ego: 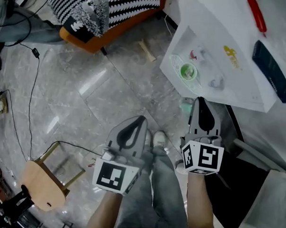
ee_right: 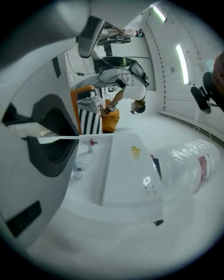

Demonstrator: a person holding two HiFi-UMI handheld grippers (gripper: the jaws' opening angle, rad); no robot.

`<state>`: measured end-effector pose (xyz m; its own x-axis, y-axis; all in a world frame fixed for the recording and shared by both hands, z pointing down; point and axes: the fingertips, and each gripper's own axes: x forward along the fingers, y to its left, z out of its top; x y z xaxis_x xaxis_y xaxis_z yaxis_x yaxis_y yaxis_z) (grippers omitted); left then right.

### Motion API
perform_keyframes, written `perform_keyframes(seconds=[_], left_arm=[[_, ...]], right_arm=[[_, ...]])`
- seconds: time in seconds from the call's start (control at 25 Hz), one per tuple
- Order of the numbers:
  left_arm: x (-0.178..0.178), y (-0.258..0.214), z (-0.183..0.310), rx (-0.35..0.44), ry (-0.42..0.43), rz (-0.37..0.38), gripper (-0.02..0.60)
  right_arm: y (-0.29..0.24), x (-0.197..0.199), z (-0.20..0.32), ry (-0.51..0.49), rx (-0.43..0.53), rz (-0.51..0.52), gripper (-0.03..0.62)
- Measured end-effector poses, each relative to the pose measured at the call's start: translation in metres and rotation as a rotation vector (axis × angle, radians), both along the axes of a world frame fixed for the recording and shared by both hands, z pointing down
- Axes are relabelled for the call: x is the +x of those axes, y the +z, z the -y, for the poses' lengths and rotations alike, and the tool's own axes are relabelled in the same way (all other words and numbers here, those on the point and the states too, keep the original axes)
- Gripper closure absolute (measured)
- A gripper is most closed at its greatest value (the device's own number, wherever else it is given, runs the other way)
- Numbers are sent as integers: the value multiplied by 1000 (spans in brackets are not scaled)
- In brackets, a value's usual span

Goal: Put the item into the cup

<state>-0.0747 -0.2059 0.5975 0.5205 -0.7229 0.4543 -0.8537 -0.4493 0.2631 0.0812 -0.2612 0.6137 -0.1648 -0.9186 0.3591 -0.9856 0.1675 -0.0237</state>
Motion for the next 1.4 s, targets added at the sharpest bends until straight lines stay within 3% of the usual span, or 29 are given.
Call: perform_keyframes(seconds=[0.32,0.52,0.76,1.0,1.16,1.4], left_arm=[[-3,-78,-10,45,-94,-44,568],[14,-144,-17,98,-66,-63,568],[39,-227,-23,206,-23,-53,568],[52,-274,-42,225,-37,18,568],[58,-312,-47,297,-30,51,568],[71,-351,-46,377,-28,21,568]], right_arm=[[-120,0,-47,-107,43,-70,582],[-177,2,-71,-171,28,-38,585],[-261,13,-74,-168,156,-2,585],[-309,25,-94,-142,214,42,585],[-334,33,-101,-117,259,85,585],[-368,35,-100,-163,315,68,585]])
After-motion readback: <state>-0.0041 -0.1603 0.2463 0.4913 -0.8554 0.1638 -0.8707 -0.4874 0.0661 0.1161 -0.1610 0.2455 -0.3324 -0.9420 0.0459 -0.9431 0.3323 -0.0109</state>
